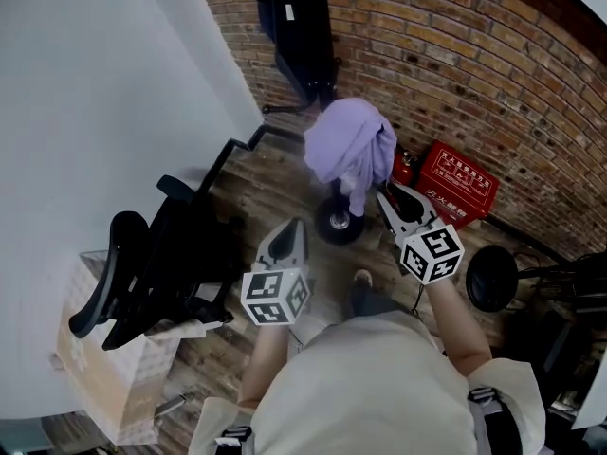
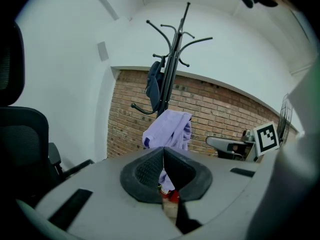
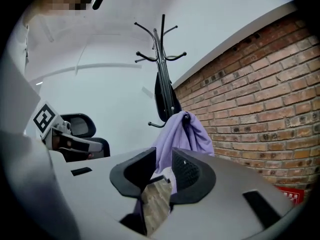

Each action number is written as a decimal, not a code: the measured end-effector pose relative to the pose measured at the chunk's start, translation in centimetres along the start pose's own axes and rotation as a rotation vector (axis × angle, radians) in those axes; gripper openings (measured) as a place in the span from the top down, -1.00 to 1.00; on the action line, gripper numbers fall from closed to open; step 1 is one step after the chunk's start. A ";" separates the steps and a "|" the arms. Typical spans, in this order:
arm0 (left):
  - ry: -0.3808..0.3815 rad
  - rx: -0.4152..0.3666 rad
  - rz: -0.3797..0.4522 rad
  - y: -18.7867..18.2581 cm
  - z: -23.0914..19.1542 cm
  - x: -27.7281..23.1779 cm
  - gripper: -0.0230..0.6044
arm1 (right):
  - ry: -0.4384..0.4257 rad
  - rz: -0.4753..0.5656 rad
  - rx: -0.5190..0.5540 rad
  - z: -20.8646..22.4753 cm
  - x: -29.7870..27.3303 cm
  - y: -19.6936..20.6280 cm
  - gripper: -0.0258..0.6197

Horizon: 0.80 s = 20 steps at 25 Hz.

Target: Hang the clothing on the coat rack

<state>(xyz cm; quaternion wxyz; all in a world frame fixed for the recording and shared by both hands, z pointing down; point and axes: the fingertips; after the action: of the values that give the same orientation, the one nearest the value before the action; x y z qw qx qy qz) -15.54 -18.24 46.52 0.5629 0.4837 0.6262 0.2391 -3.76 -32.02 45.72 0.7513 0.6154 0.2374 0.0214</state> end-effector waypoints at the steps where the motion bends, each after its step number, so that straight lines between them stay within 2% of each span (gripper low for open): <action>1: -0.001 0.000 0.000 0.4 0.1 0.7 0.91 | 0.002 0.004 -0.001 -0.6 0.5 0.0 0.66; 8: -0.002 0.006 0.003 3.0 1.0 5.2 0.91 | 0.015 0.007 0.008 -4.8 4.0 0.6 0.83; 20: -0.006 0.039 0.025 6.8 2.4 10.9 0.91 | -0.047 0.003 0.065 -11.8 9.0 2.2 0.88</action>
<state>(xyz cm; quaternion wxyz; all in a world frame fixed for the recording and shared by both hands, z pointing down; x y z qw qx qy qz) -9.91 -6.52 46.47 0.5524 0.5030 0.6228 0.2324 0.27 -17.83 43.24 0.7362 0.6402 0.2196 0.0002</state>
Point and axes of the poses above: the fingertips, and each gripper's own axes: x backward along the fingers, z to its right, y out of its underside, and after that the axes turned 12 degrees about -z, right-handed
